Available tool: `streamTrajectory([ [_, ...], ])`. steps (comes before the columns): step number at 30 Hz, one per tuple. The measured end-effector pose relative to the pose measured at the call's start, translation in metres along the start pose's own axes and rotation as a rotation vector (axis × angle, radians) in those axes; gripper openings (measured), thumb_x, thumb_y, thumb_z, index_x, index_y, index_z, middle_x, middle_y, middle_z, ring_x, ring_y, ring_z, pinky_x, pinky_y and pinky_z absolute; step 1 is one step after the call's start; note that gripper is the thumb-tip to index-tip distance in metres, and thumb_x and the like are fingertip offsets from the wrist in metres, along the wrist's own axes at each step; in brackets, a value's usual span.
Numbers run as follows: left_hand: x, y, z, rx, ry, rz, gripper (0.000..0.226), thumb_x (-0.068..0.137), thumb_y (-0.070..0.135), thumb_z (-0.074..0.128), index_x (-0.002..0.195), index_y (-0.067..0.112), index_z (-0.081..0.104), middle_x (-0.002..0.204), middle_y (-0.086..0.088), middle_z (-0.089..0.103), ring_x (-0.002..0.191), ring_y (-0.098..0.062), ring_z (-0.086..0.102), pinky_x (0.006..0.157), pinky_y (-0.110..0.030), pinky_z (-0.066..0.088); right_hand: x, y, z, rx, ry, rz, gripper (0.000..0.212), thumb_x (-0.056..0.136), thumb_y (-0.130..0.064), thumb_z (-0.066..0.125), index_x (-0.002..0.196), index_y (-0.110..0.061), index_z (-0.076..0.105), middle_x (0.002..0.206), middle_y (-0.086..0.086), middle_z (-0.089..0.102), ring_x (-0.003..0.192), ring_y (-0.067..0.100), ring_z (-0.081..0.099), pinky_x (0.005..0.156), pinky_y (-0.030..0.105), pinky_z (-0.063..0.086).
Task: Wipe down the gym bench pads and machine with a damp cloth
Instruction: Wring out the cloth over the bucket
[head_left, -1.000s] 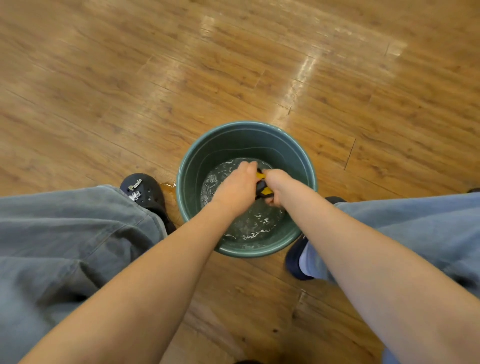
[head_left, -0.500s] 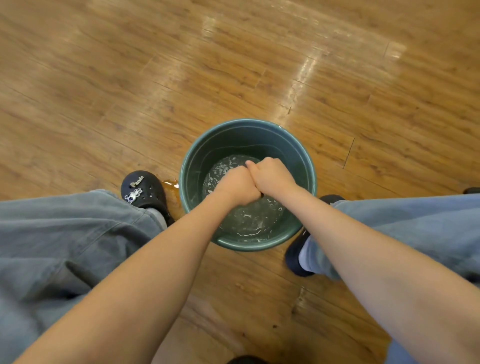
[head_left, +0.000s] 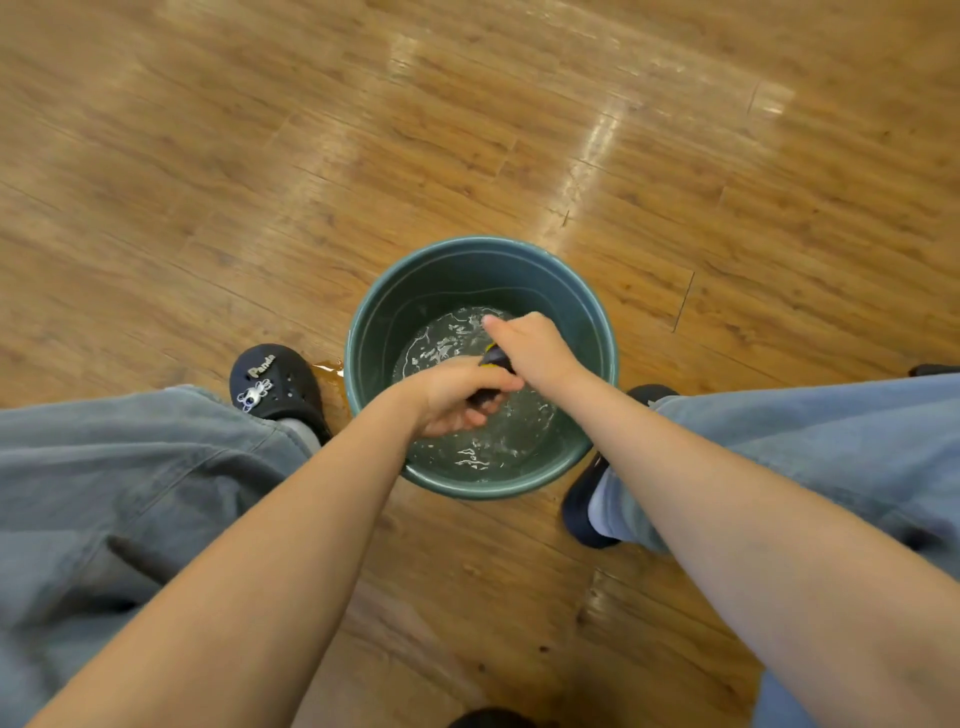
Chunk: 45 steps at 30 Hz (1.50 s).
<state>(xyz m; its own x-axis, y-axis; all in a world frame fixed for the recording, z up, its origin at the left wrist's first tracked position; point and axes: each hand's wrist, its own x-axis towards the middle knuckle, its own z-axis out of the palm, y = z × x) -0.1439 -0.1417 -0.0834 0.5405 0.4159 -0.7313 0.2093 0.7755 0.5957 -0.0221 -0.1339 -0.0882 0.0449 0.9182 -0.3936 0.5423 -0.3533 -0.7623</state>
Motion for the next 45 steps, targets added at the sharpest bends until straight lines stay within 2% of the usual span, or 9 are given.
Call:
streamTrajectory([
  [5, 0.016, 0.011, 0.022, 0.062, 0.473, 0.208, 0.042, 0.098, 0.049, 0.039, 0.103, 0.013, 0.058, 0.093, -0.006, 0.066, 0.073, -0.016, 0.060, 0.062, -0.030, 0.049, 0.009, -0.008, -0.010, 0.196, 0.022, 0.269, 0.038, 0.099, -0.041, 0.035, 0.089, -0.013, 0.059, 0.091, 0.010, 0.063, 0.078, 0.026, 0.059, 0.065, 0.037, 0.045],
  [10, 0.018, 0.009, 0.032, 0.029, 0.958, 0.418, 0.038, 0.099, 0.039, 0.041, 0.074, 0.014, 0.054, 0.071, 0.001, 0.055, 0.068, -0.014, 0.052, 0.065, -0.031, 0.041, -0.008, -0.023, 0.019, 0.246, 0.216, 0.115, 0.047, 0.099, -0.037, 0.038, 0.088, -0.004, 0.069, 0.077, 0.007, 0.066, 0.067, 0.015, 0.058, 0.057, 0.026, 0.043],
  [13, 0.018, 0.004, 0.031, -0.009, 0.943, 0.333, 0.044, 0.099, 0.036, 0.043, 0.062, 0.015, 0.053, 0.063, 0.000, 0.055, 0.064, -0.015, 0.053, 0.058, -0.030, 0.040, -0.011, -0.013, 0.018, 0.170, 0.222, 0.012, 0.044, 0.099, -0.030, 0.042, 0.064, -0.012, 0.063, 0.062, 0.004, 0.060, 0.061, 0.015, 0.056, 0.058, 0.030, 0.042],
  [18, 0.025, 0.001, 0.025, -0.156, 0.923, 0.227, 0.044, 0.095, 0.034, 0.051, 0.056, 0.014, 0.056, 0.065, -0.007, 0.061, 0.076, -0.028, 0.061, 0.081, -0.041, 0.054, -0.011, -0.011, 0.014, 0.020, 0.160, -0.082, 0.045, 0.099, -0.029, 0.040, 0.059, -0.016, 0.056, 0.053, -0.007, 0.050, 0.056, 0.005, 0.049, 0.053, 0.018, 0.032],
  [23, 0.020, 0.013, 0.028, -0.268, 0.815, 0.112, 0.029, 0.095, 0.025, 0.053, 0.070, 0.010, 0.054, 0.055, -0.004, 0.050, 0.045, -0.014, 0.047, 0.033, -0.015, 0.033, -0.008, -0.012, 0.010, -0.138, 0.166, -0.151, 0.048, 0.101, -0.029, 0.036, 0.076, -0.002, 0.067, 0.063, 0.003, 0.057, 0.066, 0.016, 0.052, 0.063, 0.025, 0.028],
  [30, 0.000, 0.004, 0.026, -0.163, 0.598, -0.121, 0.039, 0.098, 0.024, 0.041, 0.061, 0.011, 0.040, 0.036, -0.003, 0.042, 0.046, -0.015, 0.036, 0.044, -0.023, 0.025, -0.023, -0.007, 0.025, -0.287, 0.077, -0.235, 0.047, 0.101, -0.028, 0.036, 0.080, 0.001, 0.068, 0.075, 0.015, 0.063, 0.075, 0.026, 0.056, 0.073, 0.033, 0.038],
  [34, -0.009, -0.011, 0.019, -0.218, 0.671, -0.107, 0.027, 0.095, 0.027, 0.046, 0.076, 0.009, 0.054, 0.063, -0.009, 0.058, 0.043, -0.018, 0.053, 0.042, -0.020, 0.032, -0.028, -0.010, 0.025, -0.376, 0.034, -0.216, 0.045, 0.100, -0.034, 0.035, 0.075, -0.008, 0.062, 0.075, 0.009, 0.060, 0.073, 0.024, 0.052, 0.065, 0.033, 0.034],
  [38, -0.028, -0.012, 0.013, -0.465, 0.595, 0.008, 0.033, 0.098, 0.042, 0.042, 0.121, 0.020, 0.052, 0.111, -0.002, 0.058, 0.095, -0.022, 0.059, 0.079, -0.035, 0.047, -0.022, -0.027, 0.005, -0.163, 0.076, -0.078, 0.045, 0.098, -0.039, 0.040, 0.060, -0.015, 0.038, 0.061, 0.000, 0.042, 0.059, 0.016, 0.041, 0.056, 0.035, 0.027],
  [45, -0.043, 0.002, 0.024, -0.575, 0.721, 0.205, 0.021, 0.097, 0.029, 0.053, 0.111, 0.016, 0.060, 0.111, -0.006, 0.062, 0.099, -0.022, 0.059, 0.075, -0.031, 0.048, -0.035, -0.052, 0.003, 0.228, -0.032, 0.049, 0.021, 0.096, -0.028, 0.050, 0.091, -0.016, 0.067, 0.094, 0.003, 0.064, 0.089, 0.020, 0.059, 0.079, 0.033, 0.045],
])
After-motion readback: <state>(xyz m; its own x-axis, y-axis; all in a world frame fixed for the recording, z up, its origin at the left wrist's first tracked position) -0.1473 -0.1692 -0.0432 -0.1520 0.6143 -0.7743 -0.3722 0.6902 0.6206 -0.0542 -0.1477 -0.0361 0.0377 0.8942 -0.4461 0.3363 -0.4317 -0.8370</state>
